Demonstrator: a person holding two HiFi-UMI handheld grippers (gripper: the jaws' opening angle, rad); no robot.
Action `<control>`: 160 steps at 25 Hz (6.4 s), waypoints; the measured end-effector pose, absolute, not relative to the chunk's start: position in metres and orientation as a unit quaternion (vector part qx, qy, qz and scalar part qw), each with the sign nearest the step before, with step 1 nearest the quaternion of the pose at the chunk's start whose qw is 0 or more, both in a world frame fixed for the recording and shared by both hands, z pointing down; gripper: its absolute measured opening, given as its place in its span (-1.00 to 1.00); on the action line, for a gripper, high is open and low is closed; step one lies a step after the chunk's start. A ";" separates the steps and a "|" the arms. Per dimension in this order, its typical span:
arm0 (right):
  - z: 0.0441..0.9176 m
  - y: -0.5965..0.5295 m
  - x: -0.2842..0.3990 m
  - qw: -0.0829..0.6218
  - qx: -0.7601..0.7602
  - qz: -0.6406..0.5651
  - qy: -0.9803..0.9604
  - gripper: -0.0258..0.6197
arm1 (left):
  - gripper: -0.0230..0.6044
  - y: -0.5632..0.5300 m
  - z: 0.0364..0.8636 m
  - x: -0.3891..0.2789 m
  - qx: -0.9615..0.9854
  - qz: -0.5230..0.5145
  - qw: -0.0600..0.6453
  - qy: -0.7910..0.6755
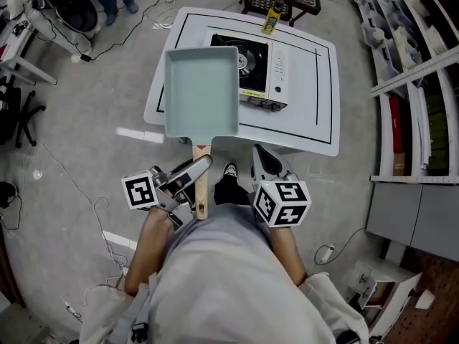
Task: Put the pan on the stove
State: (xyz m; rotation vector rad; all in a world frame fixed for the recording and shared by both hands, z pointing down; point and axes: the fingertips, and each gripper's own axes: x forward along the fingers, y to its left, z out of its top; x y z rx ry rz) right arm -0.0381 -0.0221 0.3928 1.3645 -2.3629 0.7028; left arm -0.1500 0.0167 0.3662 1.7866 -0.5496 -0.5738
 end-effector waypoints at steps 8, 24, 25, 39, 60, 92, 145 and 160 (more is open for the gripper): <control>0.389 -0.071 -0.022 0.155 0.461 0.242 -0.840 -0.89 | -0.45 -0.030 0.359 -0.129 0.759 -0.248 0.552 -0.241; 0.401 -0.141 0.016 0.156 0.426 0.243 -0.858 -0.89 | -0.44 -0.100 0.356 -0.082 0.757 -0.265 0.542 -0.249; 0.402 -0.144 0.019 0.156 0.424 0.243 -0.858 -0.89 | -0.45 -0.102 0.357 -0.080 0.757 -0.265 0.542 -0.252; 0.417 -0.150 0.038 0.168 0.411 0.254 -0.859 -0.89 | -0.44 -0.114 0.370 -0.067 0.746 -0.269 0.548 -0.266; 0.424 -0.177 0.028 0.184 0.414 0.264 -0.852 -0.89 | -0.44 -0.143 0.374 -0.073 0.747 -0.261 0.557 -0.252; 0.456 -0.197 0.009 0.219 0.418 0.301 -0.829 -0.89 | -0.43 -0.171 0.401 -0.088 0.742 -0.234 0.584 -0.232; 0.478 -0.200 0.013 0.241 0.427 0.335 -0.804 -0.89 | -0.42 -0.195 0.458 -0.089 0.720 -0.176 0.631 -0.229; 0.484 -0.202 0.019 0.247 0.433 0.340 -0.797 -0.89 | -0.41 -0.201 0.471 -0.086 0.715 -0.162 0.642 -0.225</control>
